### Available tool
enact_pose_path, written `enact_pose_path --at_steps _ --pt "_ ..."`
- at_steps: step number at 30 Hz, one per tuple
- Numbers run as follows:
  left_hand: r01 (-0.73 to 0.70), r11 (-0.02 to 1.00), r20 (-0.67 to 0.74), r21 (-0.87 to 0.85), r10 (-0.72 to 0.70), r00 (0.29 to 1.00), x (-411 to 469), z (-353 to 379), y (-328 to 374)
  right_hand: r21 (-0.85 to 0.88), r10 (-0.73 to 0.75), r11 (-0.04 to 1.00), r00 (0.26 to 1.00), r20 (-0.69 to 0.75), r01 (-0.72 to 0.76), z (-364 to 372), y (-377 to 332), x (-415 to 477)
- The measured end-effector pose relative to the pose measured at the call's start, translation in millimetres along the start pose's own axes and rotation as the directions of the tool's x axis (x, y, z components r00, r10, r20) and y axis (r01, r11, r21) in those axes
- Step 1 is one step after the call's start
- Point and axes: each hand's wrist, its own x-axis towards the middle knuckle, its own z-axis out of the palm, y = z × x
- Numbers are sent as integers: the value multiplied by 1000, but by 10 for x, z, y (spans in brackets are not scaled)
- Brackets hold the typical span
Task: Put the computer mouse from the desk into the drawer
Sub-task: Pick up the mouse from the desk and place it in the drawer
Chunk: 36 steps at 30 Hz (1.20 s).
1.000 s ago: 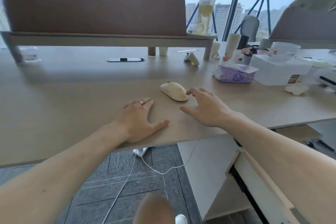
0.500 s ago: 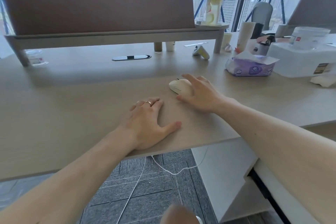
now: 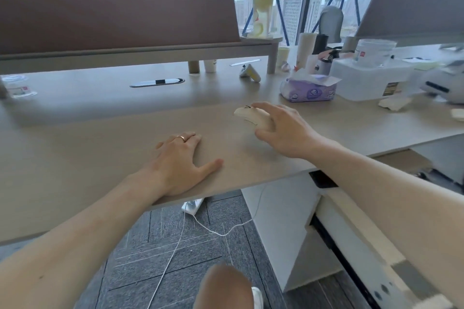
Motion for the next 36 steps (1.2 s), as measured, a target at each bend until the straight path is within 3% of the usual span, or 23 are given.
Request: enact_pose_path --at_steps 11,15,18,30,36 --pt "-352 925 13 -145 358 934 19 199 1750 -161 203 961 969 -139 -224 -1314 1074 -1521" --pt "-526 843 -40 -115 525 850 -30 327 2176 -196 273 934 949 -156 -300 -1503 1355 -2032" --pt "-624 774 -4 -112 627 779 -84 459 2412 -192 314 921 937 -153 -340 -1528 1534 -2306" --pt "-659 738 62 -145 672 738 -209 828 2899 -140 420 893 903 -84 -428 -1135 1877 -2645" --pt "-614 783 74 -98 621 780 -118 1012 2771 -117 517 850 856 3 -513 -915 1903 -2444"
